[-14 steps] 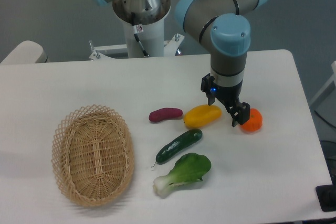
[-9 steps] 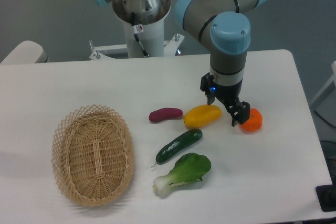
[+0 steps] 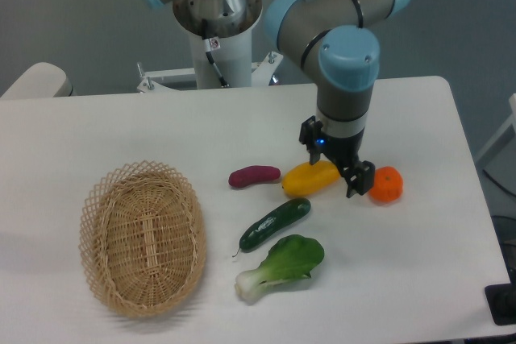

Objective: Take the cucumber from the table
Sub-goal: 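Move the gripper from beside the orange toward the green cucumber, then lower the open gripper over the middle of the cucumber, then close the gripper around the cucumber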

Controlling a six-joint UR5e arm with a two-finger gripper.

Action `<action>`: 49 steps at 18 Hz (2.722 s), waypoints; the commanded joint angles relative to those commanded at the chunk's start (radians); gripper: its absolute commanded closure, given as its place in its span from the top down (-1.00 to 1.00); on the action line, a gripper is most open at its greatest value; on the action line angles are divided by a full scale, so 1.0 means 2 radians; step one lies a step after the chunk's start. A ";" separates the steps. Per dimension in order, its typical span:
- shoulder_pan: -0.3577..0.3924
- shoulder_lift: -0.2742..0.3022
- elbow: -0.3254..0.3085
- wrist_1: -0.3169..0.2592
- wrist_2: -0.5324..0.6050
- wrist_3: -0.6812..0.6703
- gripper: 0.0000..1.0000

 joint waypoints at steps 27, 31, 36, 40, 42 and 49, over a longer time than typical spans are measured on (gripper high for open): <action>-0.034 -0.078 -0.054 0.100 0.028 -0.122 1.00; -0.039 -0.083 -0.052 0.103 0.028 -0.112 1.00; -0.041 -0.088 -0.051 0.103 0.028 -0.111 0.51; -0.041 -0.087 -0.048 0.103 0.028 -0.111 -0.32; -0.041 -0.087 -0.046 0.102 0.028 -0.111 -0.37; -0.040 -0.077 -0.038 0.093 0.028 -0.111 -0.50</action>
